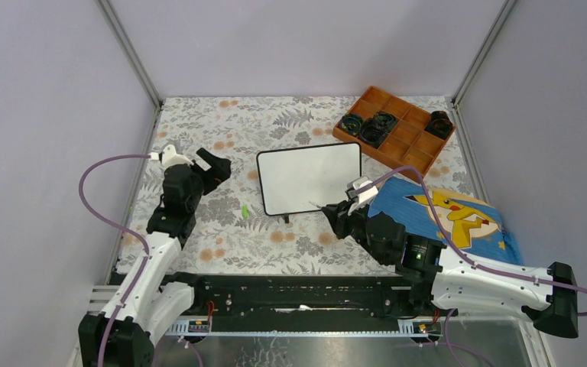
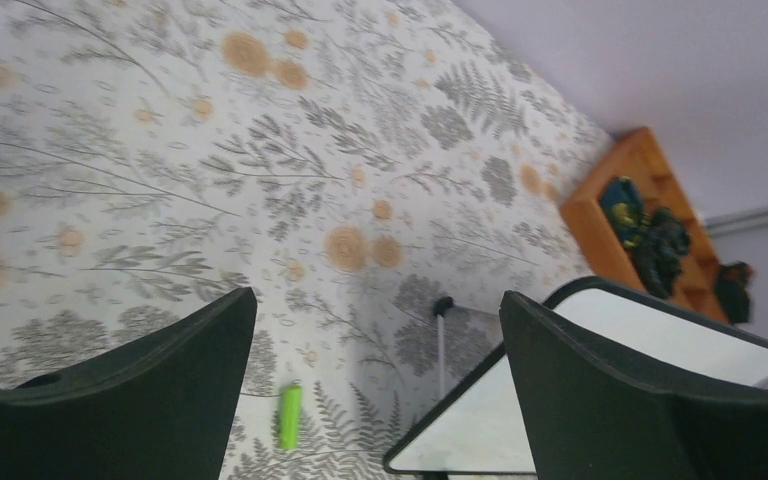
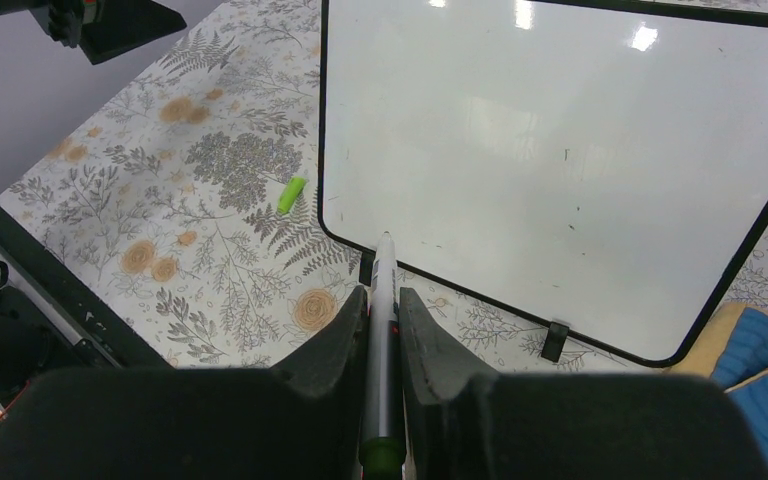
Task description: Write a sentence on the whiteboard
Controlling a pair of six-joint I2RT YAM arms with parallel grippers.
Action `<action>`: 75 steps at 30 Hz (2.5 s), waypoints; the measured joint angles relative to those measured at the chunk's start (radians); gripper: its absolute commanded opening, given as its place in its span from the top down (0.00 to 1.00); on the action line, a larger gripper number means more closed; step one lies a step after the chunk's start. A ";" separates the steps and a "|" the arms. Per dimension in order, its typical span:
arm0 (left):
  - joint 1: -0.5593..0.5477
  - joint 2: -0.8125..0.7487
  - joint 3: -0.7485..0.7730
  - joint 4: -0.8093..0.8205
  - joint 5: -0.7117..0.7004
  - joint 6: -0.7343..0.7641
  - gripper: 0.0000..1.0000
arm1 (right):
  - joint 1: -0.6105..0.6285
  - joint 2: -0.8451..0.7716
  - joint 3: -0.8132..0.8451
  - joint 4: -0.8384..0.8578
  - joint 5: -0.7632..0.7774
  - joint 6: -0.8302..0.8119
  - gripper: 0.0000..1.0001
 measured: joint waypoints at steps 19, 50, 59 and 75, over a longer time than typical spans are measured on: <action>0.100 0.192 -0.196 0.592 0.489 -0.055 0.01 | 0.000 -0.012 0.000 -0.012 0.000 0.000 1.00; 0.151 0.560 -0.110 0.902 0.910 -0.071 0.08 | 0.000 0.011 0.000 -0.015 -0.001 -0.001 1.00; 0.143 0.621 -0.161 1.009 0.989 -0.067 0.16 | 0.000 -0.010 0.000 -0.018 -0.002 -0.003 1.00; 0.105 0.794 -0.162 1.165 1.085 -0.092 0.38 | 0.000 0.009 0.000 -0.010 -0.003 -0.002 1.00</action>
